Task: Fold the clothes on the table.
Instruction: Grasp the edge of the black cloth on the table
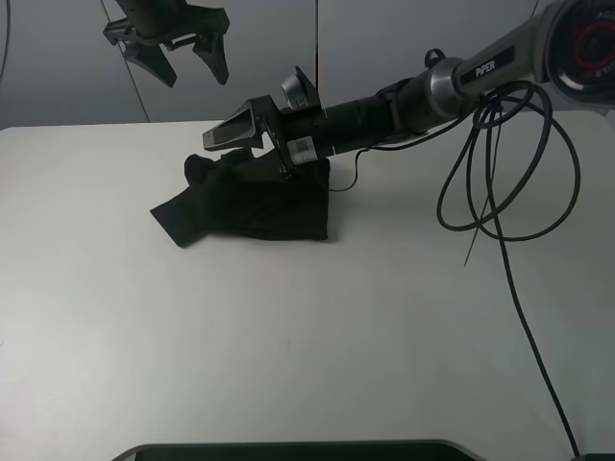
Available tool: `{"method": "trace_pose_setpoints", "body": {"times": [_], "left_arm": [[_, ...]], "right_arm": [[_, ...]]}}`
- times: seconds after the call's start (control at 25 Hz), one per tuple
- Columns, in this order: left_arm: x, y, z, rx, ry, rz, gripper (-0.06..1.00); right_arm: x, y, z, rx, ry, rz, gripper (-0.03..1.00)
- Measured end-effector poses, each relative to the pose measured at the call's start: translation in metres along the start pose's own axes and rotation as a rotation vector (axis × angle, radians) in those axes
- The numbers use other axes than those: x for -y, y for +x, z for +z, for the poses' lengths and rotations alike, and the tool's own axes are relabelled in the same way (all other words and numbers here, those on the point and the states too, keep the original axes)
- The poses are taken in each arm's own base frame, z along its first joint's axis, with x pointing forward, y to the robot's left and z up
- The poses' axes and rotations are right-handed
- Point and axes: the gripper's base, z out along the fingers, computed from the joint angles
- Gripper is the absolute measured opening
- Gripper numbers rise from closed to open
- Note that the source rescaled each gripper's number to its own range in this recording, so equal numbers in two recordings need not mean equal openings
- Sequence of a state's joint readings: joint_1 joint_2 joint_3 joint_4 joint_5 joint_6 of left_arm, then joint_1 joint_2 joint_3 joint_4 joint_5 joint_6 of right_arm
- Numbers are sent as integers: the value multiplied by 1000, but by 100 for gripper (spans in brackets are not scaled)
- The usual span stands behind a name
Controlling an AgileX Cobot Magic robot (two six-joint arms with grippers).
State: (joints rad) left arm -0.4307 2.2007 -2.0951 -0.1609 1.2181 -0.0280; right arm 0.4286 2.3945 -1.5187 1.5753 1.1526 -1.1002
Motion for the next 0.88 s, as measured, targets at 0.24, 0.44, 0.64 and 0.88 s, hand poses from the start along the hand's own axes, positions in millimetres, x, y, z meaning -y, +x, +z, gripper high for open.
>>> {"method": "trace_pose_setpoints", "body": {"times": [0.24, 0.44, 0.64, 0.88], "left_arm": [[-10, -1, -1, 4, -2, 6, 100], [-3, -1, -2, 5, 73, 24, 100], [1, -1, -1, 4, 88, 35, 100], [50, 8, 5, -16, 92, 171, 99]], "right_arm": [[-14, -6, -17, -100, 269, -189, 89], [-36, -9, -41, -206, 459, -305, 89], [-42, -13, -74, -275, 690, -339, 89], [-30, -21, -140, -279, 959, -270, 96]]}}
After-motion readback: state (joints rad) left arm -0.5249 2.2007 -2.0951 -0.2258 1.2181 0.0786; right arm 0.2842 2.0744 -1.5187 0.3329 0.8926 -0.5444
